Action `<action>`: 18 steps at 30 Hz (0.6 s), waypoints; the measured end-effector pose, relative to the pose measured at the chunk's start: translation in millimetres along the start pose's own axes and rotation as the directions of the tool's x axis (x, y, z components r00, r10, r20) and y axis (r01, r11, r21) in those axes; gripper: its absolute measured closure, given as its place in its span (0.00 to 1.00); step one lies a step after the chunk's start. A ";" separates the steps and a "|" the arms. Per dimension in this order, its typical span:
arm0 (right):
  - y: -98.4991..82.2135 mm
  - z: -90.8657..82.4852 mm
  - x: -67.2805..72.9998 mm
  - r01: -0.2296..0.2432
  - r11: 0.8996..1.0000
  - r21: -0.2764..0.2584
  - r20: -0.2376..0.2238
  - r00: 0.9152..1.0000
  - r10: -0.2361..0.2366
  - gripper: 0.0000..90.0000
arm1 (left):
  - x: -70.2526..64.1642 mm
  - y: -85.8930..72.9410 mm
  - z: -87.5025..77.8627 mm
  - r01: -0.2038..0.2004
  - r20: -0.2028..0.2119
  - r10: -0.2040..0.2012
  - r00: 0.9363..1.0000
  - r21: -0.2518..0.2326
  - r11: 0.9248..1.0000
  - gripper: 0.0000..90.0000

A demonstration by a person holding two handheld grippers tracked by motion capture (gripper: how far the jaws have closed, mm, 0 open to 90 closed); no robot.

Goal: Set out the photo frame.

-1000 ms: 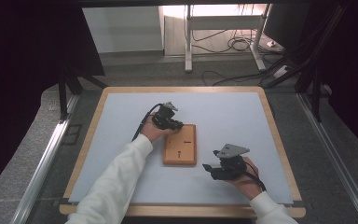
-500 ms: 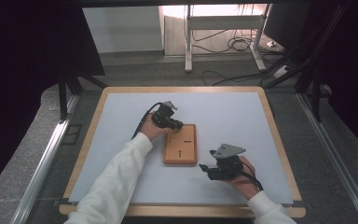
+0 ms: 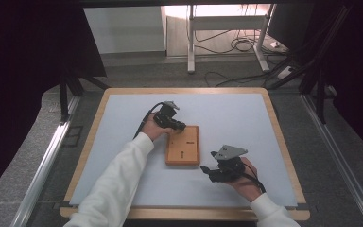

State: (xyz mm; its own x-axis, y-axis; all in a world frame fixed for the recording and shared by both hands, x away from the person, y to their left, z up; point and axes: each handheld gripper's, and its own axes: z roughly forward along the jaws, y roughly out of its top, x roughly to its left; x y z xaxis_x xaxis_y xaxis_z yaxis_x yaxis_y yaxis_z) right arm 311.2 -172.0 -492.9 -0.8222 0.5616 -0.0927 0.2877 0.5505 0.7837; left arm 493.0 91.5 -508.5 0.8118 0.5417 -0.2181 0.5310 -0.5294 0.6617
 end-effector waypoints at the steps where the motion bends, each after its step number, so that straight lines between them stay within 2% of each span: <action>1: 0.8 -0.2 0.2 0.003 1.000 0.001 0.000 1.000 -0.003 0.37 | 0.4 0.3 0.1 0.001 0.002 -0.001 1.000 0.000 1.000 0.94; 4: 3.2 1.2 1.4 0.014 1.000 0.002 0.001 1.000 -0.014 0.36 | 2.2 1.8 0.0 0.005 0.012 -0.005 1.000 0.009 1.000 0.94; 10: 11.1 6.5 5.9 0.068 0.998 0.018 0.026 0.997 -0.068 0.33 | 5.8 3.7 0.3 0.014 0.030 -0.015 0.999 0.018 1.000 0.94; 18: 23.2 24.9 12.5 0.151 0.986 0.073 0.052 0.987 -0.155 0.29 | 7.5 4.6 0.5 0.014 0.042 -0.015 0.999 0.023 1.000 0.94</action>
State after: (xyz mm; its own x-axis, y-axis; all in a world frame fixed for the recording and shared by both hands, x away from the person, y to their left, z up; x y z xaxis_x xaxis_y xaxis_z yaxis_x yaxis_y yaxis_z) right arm 319.8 -136.9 -491.2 -0.8300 0.5013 -0.2447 0.1954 0.6721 0.7142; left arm 501.6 92.8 -507.4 0.8131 0.5219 -0.2580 0.5480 -0.5366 0.6417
